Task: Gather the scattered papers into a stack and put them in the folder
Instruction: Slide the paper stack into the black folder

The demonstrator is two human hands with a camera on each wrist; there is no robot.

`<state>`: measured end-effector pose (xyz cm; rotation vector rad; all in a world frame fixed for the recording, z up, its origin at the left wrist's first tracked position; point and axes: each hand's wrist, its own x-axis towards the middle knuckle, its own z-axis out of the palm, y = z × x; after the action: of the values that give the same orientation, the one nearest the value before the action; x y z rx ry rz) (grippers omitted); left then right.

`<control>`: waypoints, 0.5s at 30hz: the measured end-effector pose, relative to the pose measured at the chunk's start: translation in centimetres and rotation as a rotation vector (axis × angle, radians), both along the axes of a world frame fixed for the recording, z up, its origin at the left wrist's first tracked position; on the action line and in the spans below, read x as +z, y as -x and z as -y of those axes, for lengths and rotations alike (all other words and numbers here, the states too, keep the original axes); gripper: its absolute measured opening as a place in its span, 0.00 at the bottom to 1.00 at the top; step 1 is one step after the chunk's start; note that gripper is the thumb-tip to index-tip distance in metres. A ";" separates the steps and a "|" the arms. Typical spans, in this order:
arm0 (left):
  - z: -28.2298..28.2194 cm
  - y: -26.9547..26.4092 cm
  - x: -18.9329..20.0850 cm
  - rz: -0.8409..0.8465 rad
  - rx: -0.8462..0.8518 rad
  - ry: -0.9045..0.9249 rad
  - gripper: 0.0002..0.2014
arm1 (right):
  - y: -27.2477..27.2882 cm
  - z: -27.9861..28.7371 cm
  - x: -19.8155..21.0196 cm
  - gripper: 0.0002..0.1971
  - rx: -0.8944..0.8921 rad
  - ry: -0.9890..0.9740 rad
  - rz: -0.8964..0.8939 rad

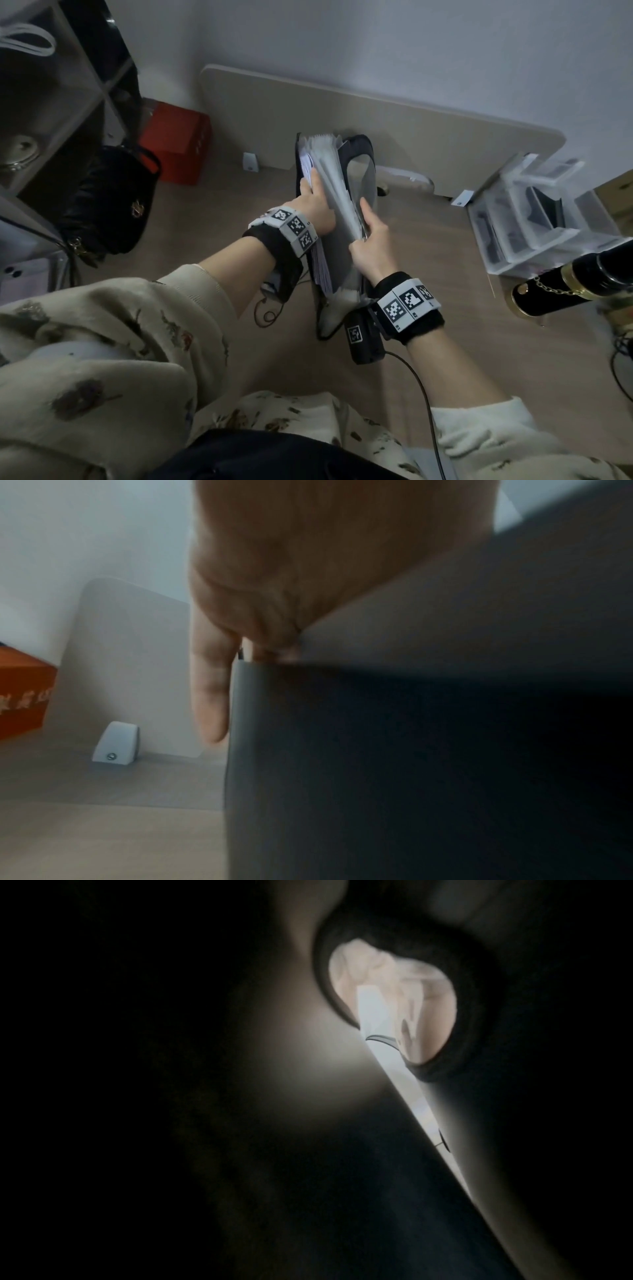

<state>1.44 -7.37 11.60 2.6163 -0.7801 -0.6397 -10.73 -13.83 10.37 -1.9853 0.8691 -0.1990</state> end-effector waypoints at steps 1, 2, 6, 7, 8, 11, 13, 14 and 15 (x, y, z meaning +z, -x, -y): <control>0.2 -0.5 0.4 -0.062 0.019 0.037 0.40 | 0.0 0.1 0.0 0.47 0.002 0.006 -0.008; 0.5 -1.1 0.8 -0.104 0.061 0.095 0.39 | 0.1 0.1 0.1 0.47 0.004 0.008 -0.015; 1.1 -3.5 2.4 -0.127 0.284 0.211 0.31 | 0.3 0.2 0.3 0.46 0.011 0.016 -0.025; 1.2 -3.8 2.3 -0.125 0.299 0.192 0.30 | 0.3 0.3 0.5 0.46 0.011 0.020 -0.030; 1.3 -4.1 2.1 -0.110 0.300 0.176 0.30 | 0.2 0.2 0.6 0.46 0.013 0.023 -0.032; 1.8 -4.3 1.4 -0.062 0.258 0.154 0.32 | -0.1 0.1 0.1 0.47 0.020 0.030 -0.029; 2.0 -4.2 0.9 -0.070 0.238 0.145 0.33 | -0.2 0.1 0.0 0.48 0.026 0.029 -0.037; 2.1 -4.2 0.7 -0.075 0.235 0.165 0.34 | -0.2 0.0 0.1 0.48 0.026 0.031 -0.039; 2.2 -4.1 0.5 -0.076 0.236 0.196 0.33 | -0.2 -0.1 0.2 0.48 0.022 0.036 -0.039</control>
<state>5.56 -9.54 12.12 2.4395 -0.4759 -0.5605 -10.58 -13.71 10.55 -2.0379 0.8733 -0.1645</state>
